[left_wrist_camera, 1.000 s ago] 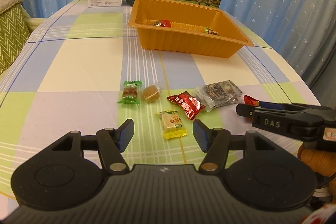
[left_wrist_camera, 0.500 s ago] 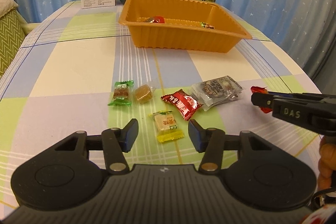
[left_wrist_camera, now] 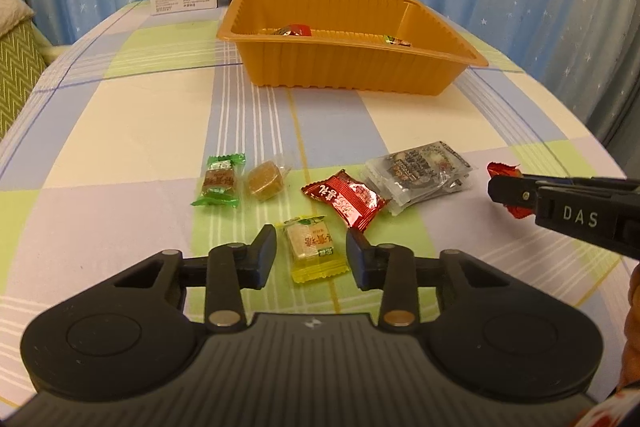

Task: Organize snacks
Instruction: 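Grasp the yellow square candy with the left tool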

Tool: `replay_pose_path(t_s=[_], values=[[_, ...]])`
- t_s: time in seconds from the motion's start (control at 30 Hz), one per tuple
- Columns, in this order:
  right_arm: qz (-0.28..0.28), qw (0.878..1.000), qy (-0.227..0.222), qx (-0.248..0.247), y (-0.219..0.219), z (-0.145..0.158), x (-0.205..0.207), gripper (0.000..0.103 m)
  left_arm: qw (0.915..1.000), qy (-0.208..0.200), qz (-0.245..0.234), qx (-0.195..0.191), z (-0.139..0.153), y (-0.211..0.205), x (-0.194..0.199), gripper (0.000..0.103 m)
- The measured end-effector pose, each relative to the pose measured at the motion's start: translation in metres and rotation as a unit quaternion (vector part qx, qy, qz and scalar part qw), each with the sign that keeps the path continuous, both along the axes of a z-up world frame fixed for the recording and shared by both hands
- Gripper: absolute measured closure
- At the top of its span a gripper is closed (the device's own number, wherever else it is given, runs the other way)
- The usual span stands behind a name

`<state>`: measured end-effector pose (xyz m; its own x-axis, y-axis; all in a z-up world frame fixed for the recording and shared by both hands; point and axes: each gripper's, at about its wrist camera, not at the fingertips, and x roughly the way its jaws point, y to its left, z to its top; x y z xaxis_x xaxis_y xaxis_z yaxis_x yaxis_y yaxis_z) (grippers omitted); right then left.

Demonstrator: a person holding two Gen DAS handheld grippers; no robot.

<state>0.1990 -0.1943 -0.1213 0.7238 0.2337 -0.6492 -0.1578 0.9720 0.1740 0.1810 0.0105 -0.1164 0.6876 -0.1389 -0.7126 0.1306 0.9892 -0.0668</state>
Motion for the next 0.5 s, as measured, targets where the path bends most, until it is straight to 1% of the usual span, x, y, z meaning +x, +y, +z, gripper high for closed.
replay_pose_path(t_s=[0.03,0.07,0.27,0.5], values=[[0.000,1.000,0.000,0.001,0.000,0.000,0.000,0.081,1.0000,0.001,-0.001,0.002,0.000,-0.001,0.000,0.079],[0.001,1.000,0.001,0.001,0.000,0.000,0.000,0.081,1.0000,0.003,0.000,0.003,0.000,-0.001,0.000,0.081],[0.005,1.000,-0.003,0.003,0.002,0.003,-0.001,0.081,0.9999,0.006,0.001,0.014,0.003,-0.001,-0.002,0.083],[0.011,1.000,-0.013,0.006,0.004,0.011,-0.006,0.081,0.9999,-0.006,0.013,0.006,0.013,0.002,-0.007,0.083]])
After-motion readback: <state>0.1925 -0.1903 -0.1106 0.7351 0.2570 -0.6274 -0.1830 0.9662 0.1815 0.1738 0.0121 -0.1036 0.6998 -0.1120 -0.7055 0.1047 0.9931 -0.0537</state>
